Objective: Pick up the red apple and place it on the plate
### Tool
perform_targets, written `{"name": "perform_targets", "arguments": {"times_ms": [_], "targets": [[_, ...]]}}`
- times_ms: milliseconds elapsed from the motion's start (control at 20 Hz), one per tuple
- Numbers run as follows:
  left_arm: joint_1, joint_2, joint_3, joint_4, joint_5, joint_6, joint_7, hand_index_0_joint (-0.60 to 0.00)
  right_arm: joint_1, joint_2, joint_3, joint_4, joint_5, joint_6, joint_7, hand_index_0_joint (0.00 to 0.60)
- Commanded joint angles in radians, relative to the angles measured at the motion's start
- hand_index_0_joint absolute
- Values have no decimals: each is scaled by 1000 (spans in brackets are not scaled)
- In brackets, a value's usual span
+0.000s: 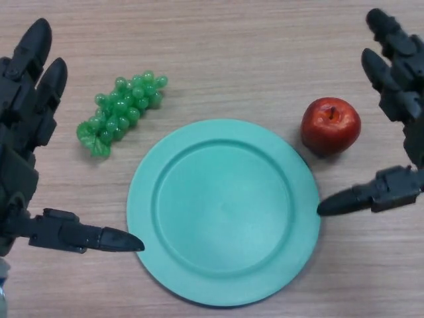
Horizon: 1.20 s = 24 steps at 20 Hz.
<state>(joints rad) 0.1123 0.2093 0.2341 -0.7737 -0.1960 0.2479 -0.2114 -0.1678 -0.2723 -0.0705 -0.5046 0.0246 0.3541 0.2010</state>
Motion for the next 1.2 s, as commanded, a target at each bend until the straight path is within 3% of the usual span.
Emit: {"name": "perform_targets", "arguments": {"times_ms": [50,400,650,750,800,950,1000,1200], "targets": [[0,12,24,-51,33,-149,4,0,-98,-46,-55,89,-36,-206,-42,0],[-9,15,65,-35,-4,-156,-1,0,-299,-93,-40,647,-161,-505,-162,0],[-11,19,91,-9,-10,-183,14,0,-395,-68,4,933,-182,-599,-169,0],[-13,17,96,10,-8,-200,20,0,-431,-71,17,1062,-244,-654,-209,0],[-13,17,97,11,-9,-200,20,0,-434,-75,20,1074,-260,-661,-217,100],[-15,20,103,30,-9,-208,28,0,-466,-89,16,1181,-379,-699,-303,500],[-15,21,103,44,-4,-220,32,0,-474,-72,-13,1188,-333,-682,-312,598],[-24,24,91,70,13,-226,45,0,-461,-68,-33,1077,-155,-600,-292,600]]}}
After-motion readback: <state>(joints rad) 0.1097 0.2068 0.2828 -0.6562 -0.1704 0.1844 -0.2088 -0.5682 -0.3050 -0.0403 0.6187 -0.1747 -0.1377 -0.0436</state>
